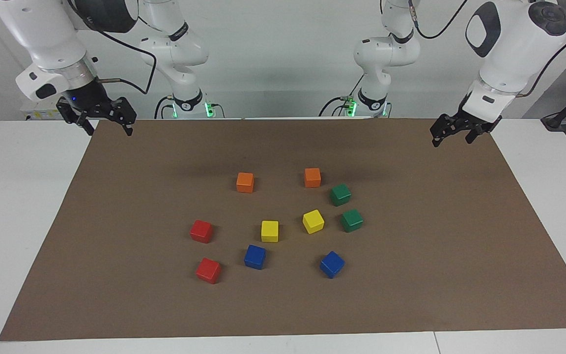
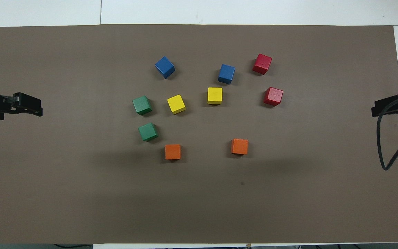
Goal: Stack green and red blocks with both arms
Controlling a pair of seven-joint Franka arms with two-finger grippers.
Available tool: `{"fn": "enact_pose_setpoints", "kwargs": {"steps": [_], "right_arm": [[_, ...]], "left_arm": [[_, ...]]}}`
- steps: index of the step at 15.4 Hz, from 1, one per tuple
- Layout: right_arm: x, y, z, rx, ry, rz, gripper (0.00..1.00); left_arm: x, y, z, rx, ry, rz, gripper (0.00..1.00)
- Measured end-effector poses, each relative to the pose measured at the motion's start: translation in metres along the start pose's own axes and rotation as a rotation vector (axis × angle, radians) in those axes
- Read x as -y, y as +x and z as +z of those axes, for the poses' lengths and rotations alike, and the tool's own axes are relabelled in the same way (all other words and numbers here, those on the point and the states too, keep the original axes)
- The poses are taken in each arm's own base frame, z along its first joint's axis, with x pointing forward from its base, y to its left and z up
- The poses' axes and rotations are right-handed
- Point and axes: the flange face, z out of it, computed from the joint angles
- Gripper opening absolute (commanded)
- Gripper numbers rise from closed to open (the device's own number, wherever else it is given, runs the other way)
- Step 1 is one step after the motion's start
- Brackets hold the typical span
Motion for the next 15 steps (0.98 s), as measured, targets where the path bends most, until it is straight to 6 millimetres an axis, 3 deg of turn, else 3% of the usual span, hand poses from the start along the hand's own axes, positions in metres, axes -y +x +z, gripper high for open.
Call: {"fn": "enact_pose_setpoints", "kwargs": {"steps": [11, 13, 15], "right_arm": [[0.006, 0.000, 0.000, 0.002, 0.000, -0.010, 1.00], [0.009, 0.000, 0.000, 0.002, 0.000, -0.016, 1.00], [0.011, 0.000, 0.000, 0.002, -0.001, -0.019, 1.00]], "left_arm": [[-0.006, 0.001, 0.002, -0.009, -0.001, -0.019, 1.00], [-0.026, 0.004, 0.019, -0.020, -0.002, -0.038, 1.00], [-0.067, 0.011, 0.057, -0.022, -0.003, -0.077, 1.00]]}}
